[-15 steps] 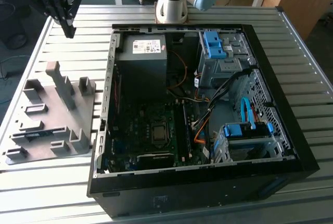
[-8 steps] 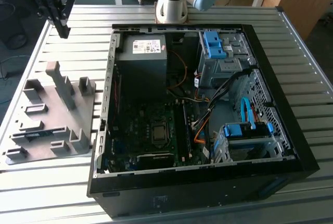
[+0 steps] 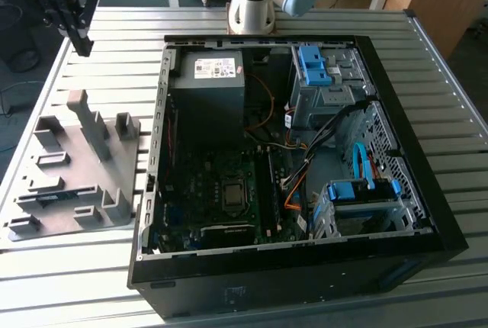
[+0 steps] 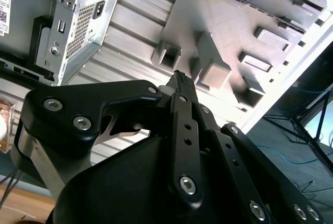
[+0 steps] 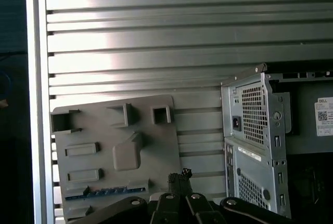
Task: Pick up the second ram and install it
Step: 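Reach for the second ram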
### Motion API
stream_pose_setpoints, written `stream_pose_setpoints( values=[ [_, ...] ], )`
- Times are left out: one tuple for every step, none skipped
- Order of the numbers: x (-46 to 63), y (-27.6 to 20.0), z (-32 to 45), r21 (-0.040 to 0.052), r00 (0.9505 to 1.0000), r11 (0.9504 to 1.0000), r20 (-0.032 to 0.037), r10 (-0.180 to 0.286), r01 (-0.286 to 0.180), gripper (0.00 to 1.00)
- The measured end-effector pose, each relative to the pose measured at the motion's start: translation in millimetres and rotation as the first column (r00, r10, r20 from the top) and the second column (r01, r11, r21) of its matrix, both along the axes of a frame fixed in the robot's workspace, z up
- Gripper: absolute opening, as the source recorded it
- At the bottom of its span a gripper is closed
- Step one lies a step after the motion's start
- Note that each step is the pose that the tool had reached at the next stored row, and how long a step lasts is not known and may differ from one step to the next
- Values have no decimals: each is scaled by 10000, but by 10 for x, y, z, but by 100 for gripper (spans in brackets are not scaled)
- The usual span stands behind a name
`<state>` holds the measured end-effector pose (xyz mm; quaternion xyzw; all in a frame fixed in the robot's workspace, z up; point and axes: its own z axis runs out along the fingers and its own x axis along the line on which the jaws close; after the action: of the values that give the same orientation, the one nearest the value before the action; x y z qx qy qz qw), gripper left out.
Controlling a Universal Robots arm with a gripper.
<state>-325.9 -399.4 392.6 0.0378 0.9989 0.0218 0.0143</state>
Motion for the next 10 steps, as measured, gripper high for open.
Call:
stream_pose_setpoints(
  values=[
    [-15, 0, 0, 0, 10000, 10000, 0, 0, 0, 10],
    [-30, 0, 0, 0, 10000, 10000, 0, 0, 0, 10],
    [-45, 0, 0, 0, 10000, 10000, 0, 0, 0, 10],
    [-62, -1, 0, 0, 10000, 10000, 0, 1, -1, 10],
    [-79, -1, 0, 0, 10000, 10000, 1, 1, -1, 10],
    [-95, -1, 0, 0, 10000, 10000, 0, 0, 0, 10],
    [-112, -2, 0, 0, 10000, 10000, 0, 1, -1, 10],
    [-128, -2, 0, 0, 10000, 10000, 0, 0, 0, 10],
    [-144, -2, 0, -1, 10000, 10000, -1, 0, 0, 10],
    [-161, -3, 0, -1, 10000, 10000, -1, 0, 0, 10]
  ],
)
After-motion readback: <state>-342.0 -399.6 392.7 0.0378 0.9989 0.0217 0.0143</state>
